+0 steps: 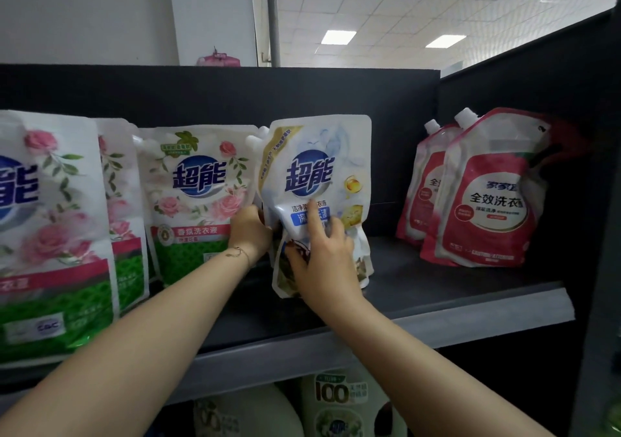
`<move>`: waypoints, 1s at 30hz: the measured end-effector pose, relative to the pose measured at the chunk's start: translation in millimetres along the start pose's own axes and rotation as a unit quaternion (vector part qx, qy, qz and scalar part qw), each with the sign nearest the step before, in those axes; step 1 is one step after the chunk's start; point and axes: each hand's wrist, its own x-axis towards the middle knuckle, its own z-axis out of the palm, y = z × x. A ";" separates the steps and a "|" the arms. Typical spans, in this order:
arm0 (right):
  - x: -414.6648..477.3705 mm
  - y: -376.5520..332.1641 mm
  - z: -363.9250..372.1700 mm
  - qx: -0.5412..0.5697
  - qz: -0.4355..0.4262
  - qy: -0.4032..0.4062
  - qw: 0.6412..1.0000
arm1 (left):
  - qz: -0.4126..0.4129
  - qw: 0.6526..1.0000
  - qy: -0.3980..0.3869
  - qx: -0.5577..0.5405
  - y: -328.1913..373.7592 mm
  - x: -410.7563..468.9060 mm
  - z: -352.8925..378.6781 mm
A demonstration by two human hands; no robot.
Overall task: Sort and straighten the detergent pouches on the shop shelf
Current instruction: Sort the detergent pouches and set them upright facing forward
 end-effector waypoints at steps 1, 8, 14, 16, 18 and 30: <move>-1.0 1.8 -3.1 0.008 -0.006 -0.005 1.000 | 0.001 1.000 -0.004 0.025 0.6 -1.7 -0.7; 29.4 29.5 -44.7 0.125 0.039 0.080 0.988 | 0.031 0.995 -0.024 -0.097 3.4 -22.0 -11.1; 32.7 42.1 -41.1 0.075 0.004 0.080 0.994 | 0.010 0.964 -0.034 -0.264 -6.0 -39.9 -9.4; 28.4 46.9 -37.6 0.087 0.009 0.104 0.991 | 0.017 0.957 -0.049 -0.284 -9.2 -44.5 -11.6; 28.6 50.2 -37.8 0.117 0.042 0.129 0.984 | 0.021 0.949 -0.073 -0.306 -9.6 -48.7 -13.4; 40.6 67.5 -33.2 0.183 0.138 0.094 0.969 | -0.005 0.942 -0.111 -0.317 -10.5 -52.0 -14.7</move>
